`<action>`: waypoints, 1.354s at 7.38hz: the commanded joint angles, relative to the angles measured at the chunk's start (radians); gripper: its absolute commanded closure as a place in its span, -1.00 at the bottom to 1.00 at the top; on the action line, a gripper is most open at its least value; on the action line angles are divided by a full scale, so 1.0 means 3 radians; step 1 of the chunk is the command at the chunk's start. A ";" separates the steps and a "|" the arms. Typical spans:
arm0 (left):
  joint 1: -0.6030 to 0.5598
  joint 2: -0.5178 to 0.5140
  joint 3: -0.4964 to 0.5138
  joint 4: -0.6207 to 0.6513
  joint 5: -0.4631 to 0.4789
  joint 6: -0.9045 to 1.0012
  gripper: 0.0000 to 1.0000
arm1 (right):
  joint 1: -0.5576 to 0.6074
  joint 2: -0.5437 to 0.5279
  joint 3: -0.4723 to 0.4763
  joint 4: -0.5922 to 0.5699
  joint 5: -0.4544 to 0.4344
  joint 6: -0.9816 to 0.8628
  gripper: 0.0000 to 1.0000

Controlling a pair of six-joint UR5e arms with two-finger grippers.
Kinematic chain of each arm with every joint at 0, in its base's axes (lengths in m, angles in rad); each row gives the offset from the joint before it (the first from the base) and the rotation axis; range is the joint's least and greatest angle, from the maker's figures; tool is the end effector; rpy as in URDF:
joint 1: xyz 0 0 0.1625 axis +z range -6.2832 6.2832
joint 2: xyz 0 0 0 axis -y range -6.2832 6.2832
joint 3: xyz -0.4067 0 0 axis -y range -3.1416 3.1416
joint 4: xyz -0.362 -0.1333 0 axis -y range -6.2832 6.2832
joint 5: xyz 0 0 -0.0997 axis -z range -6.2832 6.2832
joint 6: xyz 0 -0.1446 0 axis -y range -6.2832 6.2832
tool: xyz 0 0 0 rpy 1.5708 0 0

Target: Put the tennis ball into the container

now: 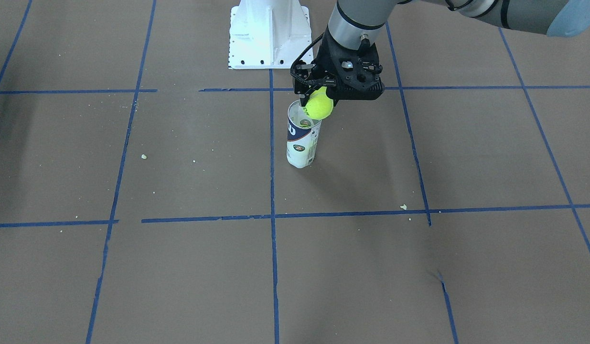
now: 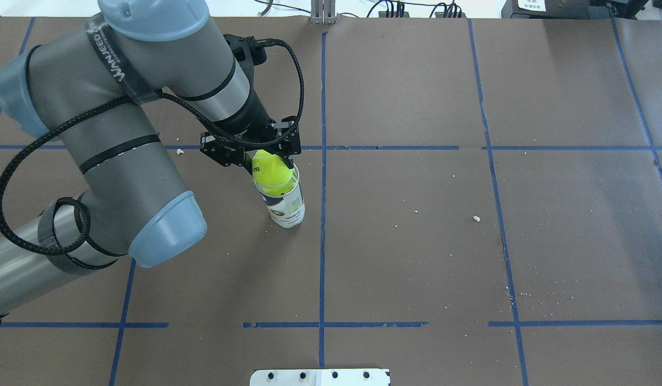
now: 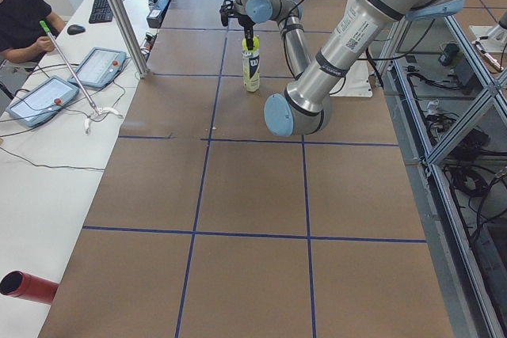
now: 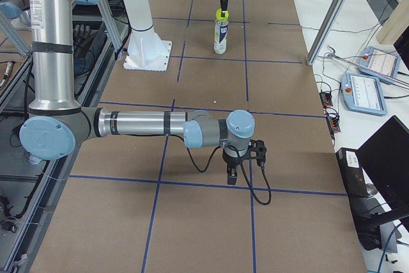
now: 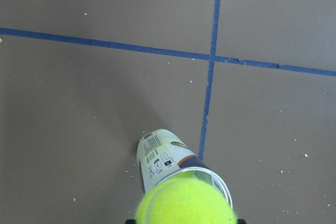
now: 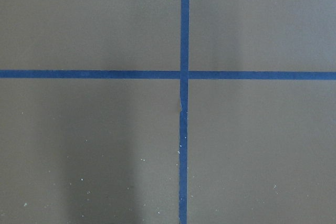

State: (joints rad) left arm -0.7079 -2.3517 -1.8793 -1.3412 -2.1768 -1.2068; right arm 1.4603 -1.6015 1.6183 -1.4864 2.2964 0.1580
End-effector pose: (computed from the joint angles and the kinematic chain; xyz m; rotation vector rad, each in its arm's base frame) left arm 0.4296 -0.4347 0.1325 -0.0627 1.0028 -0.0541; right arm -0.0136 -0.4609 0.6605 -0.0012 -0.7314 0.0087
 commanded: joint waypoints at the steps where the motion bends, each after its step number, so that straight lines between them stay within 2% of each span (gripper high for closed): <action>1: 0.0023 0.0031 -0.0009 -0.0024 0.0000 0.0009 -0.12 | 0.0000 0.0000 0.0000 0.0000 0.0000 0.0000 -1.00; 2: 0.0023 0.0041 -0.0035 -0.0029 0.0000 0.0014 -0.99 | 0.0000 0.0000 0.0000 0.0000 0.0000 0.0000 -1.00; 7: 0.0008 0.0062 -0.0061 -0.0029 0.0005 0.0044 -1.00 | -0.0005 0.0000 0.0000 0.0000 0.0000 0.0000 -1.00; 8: -0.0018 0.0092 -0.0162 -0.0014 0.0021 0.0050 -1.00 | 0.0000 0.0000 0.0000 0.0000 0.0000 0.0000 -1.00; 9: -0.0140 0.0295 -0.0264 -0.0039 0.0006 0.0075 -1.00 | 0.0000 0.0000 0.0000 0.0000 0.0000 0.0000 -1.00; 10: -0.0338 0.0423 -0.0275 -0.0044 0.0005 0.0409 -1.00 | 0.0000 0.0000 0.0000 0.0000 0.0000 0.0000 -1.00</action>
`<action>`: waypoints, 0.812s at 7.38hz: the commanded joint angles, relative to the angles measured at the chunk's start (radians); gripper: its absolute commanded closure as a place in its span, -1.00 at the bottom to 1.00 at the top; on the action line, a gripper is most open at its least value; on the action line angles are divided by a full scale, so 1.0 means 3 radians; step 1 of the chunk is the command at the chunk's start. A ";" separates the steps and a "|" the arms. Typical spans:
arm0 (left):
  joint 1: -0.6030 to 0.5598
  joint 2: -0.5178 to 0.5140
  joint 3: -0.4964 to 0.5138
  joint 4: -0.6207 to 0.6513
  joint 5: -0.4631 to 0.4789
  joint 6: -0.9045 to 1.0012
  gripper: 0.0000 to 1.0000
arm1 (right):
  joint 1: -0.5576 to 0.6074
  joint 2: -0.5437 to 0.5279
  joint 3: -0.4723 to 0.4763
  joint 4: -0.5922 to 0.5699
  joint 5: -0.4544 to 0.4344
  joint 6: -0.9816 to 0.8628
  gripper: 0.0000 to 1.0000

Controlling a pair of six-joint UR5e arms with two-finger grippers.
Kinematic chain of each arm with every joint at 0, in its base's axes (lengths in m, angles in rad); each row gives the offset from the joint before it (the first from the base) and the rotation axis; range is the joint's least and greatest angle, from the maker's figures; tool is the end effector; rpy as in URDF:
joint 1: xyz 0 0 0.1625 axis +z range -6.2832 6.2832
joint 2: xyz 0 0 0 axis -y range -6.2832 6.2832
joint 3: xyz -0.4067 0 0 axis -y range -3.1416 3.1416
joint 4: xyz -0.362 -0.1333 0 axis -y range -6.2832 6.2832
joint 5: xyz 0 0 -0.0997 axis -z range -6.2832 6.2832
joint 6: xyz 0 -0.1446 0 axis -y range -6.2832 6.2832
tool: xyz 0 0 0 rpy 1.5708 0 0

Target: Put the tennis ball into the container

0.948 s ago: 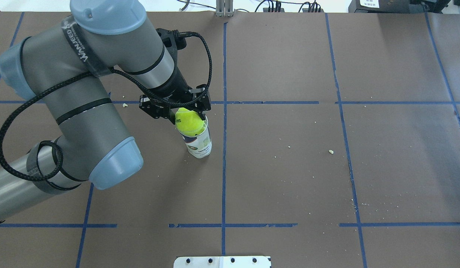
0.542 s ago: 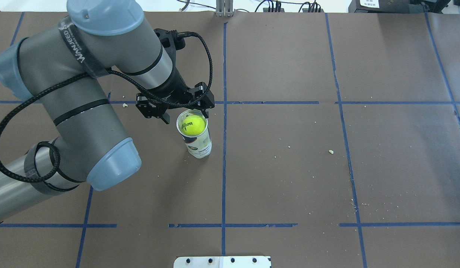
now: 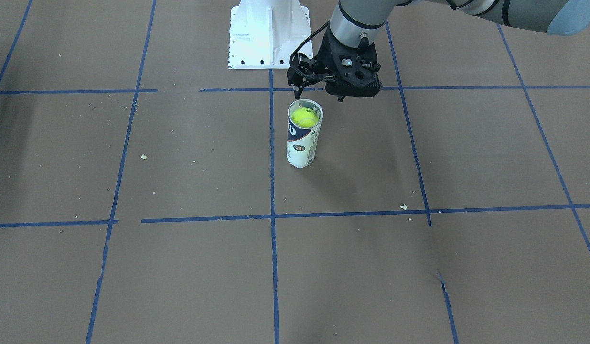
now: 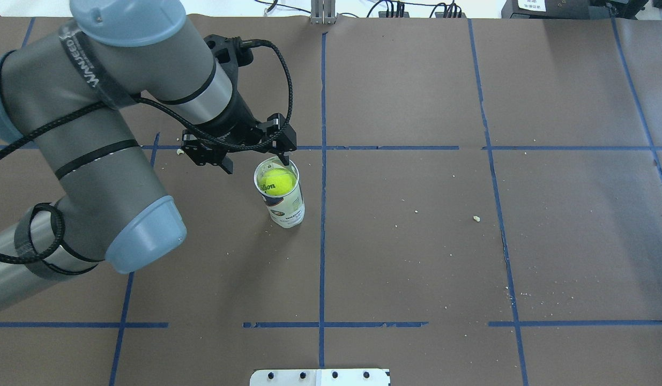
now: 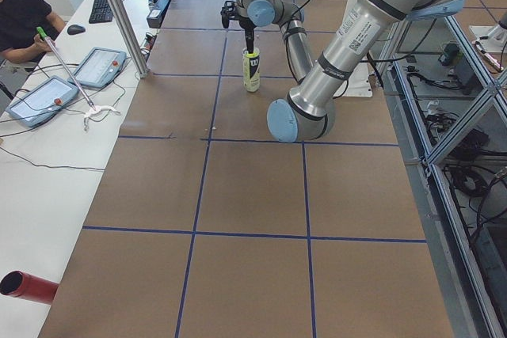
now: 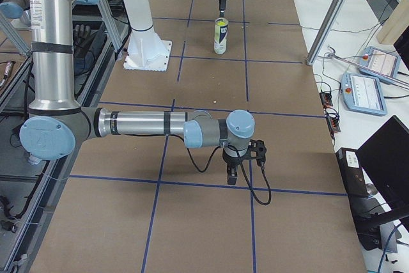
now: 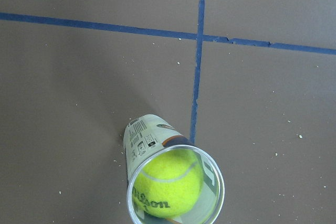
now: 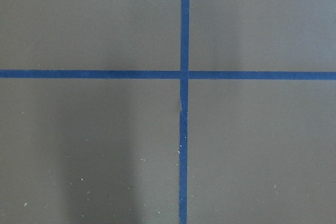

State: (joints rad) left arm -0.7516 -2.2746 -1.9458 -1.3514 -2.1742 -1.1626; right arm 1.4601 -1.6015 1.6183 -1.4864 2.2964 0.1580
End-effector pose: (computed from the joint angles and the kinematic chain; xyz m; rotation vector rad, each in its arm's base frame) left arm 0.3957 -0.4399 0.1557 -0.0167 1.0032 -0.0550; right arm -0.0137 -0.4609 0.6605 -0.0013 -0.7314 0.0085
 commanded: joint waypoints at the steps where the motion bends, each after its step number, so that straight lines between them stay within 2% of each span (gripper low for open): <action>1: -0.0432 0.0309 -0.0059 0.0010 -0.0013 0.0701 -1.00 | -0.0004 0.0000 0.0000 0.0000 0.0000 0.0000 -1.00; 2: -0.0546 0.0544 -0.0059 -0.0025 -0.0014 0.0923 -1.00 | 0.0001 0.0000 0.0000 0.0000 0.0000 0.0000 -1.00; 3: -0.0805 0.0824 -0.0018 -0.0096 -0.0019 0.1482 -1.00 | 0.0001 0.0000 0.0000 0.0000 0.0000 0.0000 -1.00; 4: -0.1122 0.1136 0.0048 -0.0102 -0.0206 0.2120 -1.00 | 0.0001 0.0000 0.0000 0.0000 0.0000 0.0000 -1.00; 6: -0.1741 0.1602 0.0593 -0.0473 -0.0381 0.3155 -1.00 | 0.0001 0.0000 0.0000 0.0000 0.0000 0.0000 -1.00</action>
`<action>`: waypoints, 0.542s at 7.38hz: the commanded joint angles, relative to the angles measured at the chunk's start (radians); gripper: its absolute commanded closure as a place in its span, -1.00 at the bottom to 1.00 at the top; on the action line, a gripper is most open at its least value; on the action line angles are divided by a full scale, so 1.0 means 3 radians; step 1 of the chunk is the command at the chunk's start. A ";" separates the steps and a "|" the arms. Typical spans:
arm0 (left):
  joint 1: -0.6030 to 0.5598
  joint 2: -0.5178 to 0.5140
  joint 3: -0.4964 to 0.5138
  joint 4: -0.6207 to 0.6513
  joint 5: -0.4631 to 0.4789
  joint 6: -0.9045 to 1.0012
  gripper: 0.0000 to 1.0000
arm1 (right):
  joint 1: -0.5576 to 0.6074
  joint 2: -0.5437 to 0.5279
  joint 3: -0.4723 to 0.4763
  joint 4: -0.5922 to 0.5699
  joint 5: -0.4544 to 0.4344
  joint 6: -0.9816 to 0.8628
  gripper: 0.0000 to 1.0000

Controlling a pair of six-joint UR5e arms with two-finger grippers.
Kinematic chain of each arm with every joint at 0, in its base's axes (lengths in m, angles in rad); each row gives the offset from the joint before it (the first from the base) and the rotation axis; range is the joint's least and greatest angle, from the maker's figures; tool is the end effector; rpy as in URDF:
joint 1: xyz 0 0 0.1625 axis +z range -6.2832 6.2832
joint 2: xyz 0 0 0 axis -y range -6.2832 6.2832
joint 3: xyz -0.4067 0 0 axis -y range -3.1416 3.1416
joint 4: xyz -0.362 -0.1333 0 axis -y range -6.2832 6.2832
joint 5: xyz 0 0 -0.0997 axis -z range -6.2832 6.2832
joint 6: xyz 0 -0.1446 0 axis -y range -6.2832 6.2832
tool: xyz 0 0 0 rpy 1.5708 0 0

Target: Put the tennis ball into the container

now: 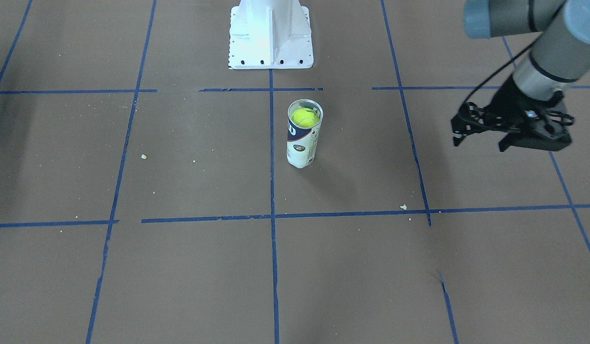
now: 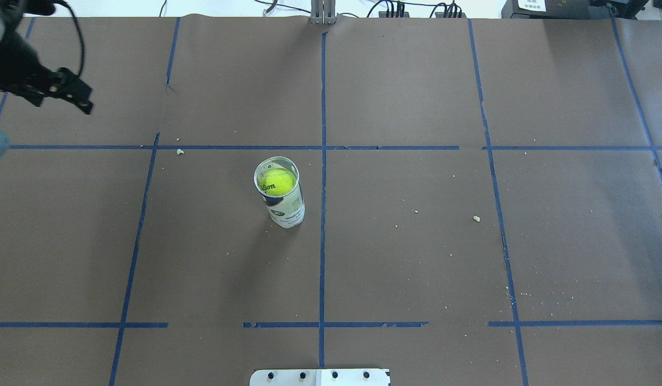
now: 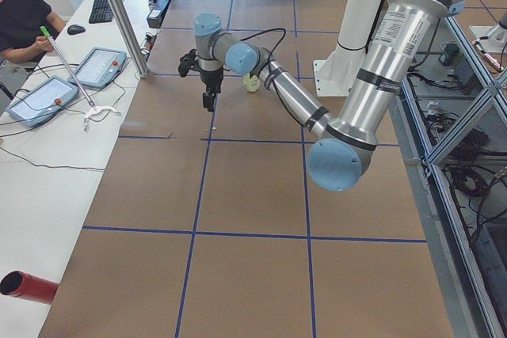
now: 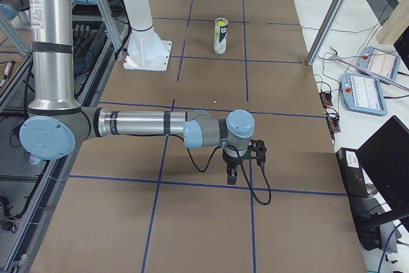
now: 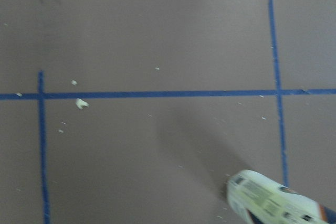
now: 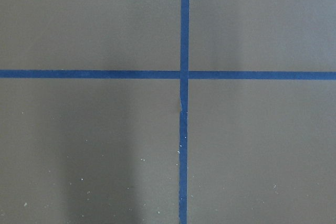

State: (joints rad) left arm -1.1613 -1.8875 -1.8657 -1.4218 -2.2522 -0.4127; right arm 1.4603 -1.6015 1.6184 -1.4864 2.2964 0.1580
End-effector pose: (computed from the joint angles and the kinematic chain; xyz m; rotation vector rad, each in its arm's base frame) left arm 0.1852 -0.5327 0.3971 0.1401 0.7909 0.1545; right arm -0.0136 -0.4609 0.6604 -0.0011 -0.7314 0.0086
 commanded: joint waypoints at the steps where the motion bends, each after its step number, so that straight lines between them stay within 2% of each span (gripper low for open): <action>1: -0.0672 0.0572 0.0607 -0.0570 -0.0137 0.1045 -1.00 | 0.0000 0.0000 0.0000 0.0000 0.0000 0.0000 -1.00; 3: -0.0899 0.1119 0.0997 -0.1301 -0.0132 0.1365 -1.00 | 0.0000 0.0000 0.0000 0.0000 0.0000 0.0000 -1.00; 4: -0.0900 0.1304 0.0998 -0.1461 -0.0122 0.1330 -1.00 | 0.0000 0.0000 0.0000 0.0000 0.0000 0.0000 -1.00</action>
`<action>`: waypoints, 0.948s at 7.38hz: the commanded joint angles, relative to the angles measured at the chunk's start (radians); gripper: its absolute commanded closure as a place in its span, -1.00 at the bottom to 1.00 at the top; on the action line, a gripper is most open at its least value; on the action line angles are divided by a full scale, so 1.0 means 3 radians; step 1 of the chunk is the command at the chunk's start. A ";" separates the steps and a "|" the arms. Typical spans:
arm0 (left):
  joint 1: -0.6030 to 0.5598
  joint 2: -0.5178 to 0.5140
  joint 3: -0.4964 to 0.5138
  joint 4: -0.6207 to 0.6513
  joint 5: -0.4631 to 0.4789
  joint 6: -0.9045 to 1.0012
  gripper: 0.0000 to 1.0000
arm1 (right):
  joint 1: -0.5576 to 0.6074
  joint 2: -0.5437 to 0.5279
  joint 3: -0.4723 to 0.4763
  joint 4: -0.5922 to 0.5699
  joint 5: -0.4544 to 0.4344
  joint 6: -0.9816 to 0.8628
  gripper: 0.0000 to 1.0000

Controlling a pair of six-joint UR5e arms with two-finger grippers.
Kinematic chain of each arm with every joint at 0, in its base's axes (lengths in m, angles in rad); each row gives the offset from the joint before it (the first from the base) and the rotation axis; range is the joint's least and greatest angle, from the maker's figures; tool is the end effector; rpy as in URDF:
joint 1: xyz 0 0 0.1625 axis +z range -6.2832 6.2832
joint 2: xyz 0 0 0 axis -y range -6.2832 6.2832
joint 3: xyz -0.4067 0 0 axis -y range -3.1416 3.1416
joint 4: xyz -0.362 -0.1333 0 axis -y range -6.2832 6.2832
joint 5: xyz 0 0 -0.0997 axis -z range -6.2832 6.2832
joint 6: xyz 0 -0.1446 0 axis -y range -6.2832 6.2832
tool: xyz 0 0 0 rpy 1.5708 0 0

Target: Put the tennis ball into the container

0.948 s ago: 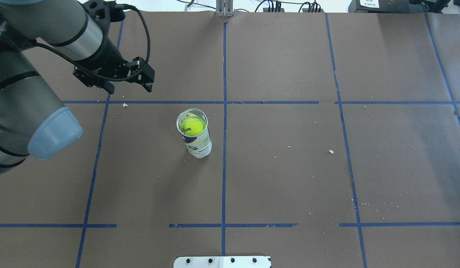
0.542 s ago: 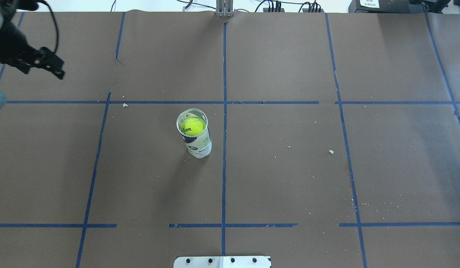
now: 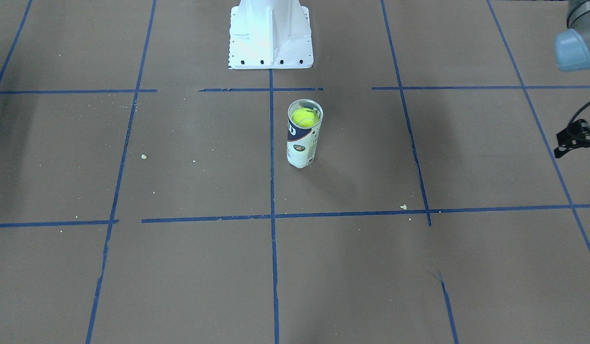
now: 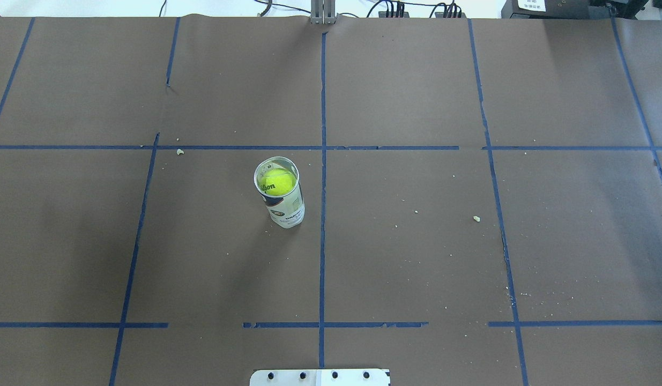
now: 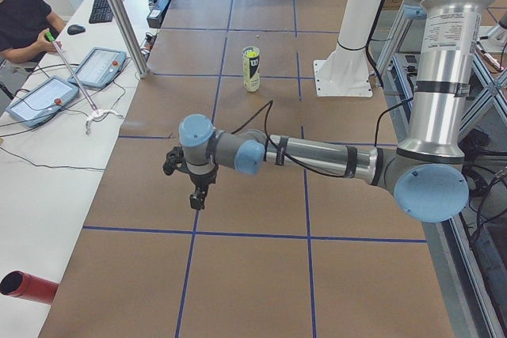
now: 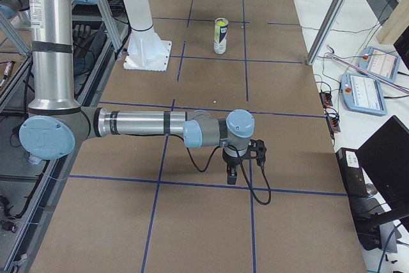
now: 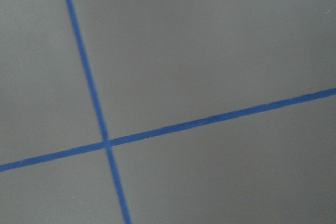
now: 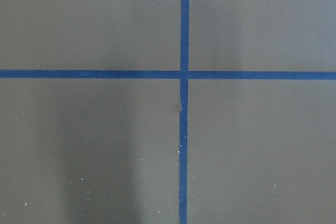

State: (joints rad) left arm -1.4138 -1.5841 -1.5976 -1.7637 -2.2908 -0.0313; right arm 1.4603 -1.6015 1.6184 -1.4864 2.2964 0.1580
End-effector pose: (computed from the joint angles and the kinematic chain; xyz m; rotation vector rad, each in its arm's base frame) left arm 0.0390 -0.4891 0.6374 0.1547 0.7356 0.2036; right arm -0.0136 -0.4609 0.6604 -0.0011 -0.7314 0.0086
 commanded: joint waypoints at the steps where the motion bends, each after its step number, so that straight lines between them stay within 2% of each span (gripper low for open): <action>1: -0.0139 0.0356 0.0105 -0.0323 0.0007 0.0058 -1.00 | 0.0000 0.0000 0.0000 0.0000 0.0000 0.0000 -1.00; 3: -0.0419 0.0387 0.0094 -0.0272 -0.0008 0.0048 -1.00 | 0.0000 0.0000 0.0000 0.0000 0.0000 0.0000 -1.00; 4: -0.0547 0.0377 0.0049 -0.0034 -0.0008 0.0048 -1.00 | 0.0000 0.0000 0.0000 0.0000 0.0000 0.0000 -1.00; 5: -0.0604 0.0316 -0.0119 0.0414 -0.0003 0.0053 -1.00 | 0.0000 0.0000 0.0000 0.0000 0.0000 0.0000 -1.00; 7: -0.0605 0.0305 -0.0141 0.0531 -0.0130 0.0048 -1.00 | 0.0000 0.0000 0.0000 0.0000 0.0000 0.0000 -1.00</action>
State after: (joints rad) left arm -1.5907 -1.4892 -1.6340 -1.6369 -2.3026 -0.0158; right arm 1.4603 -1.6015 1.6184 -1.4864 2.2964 0.1580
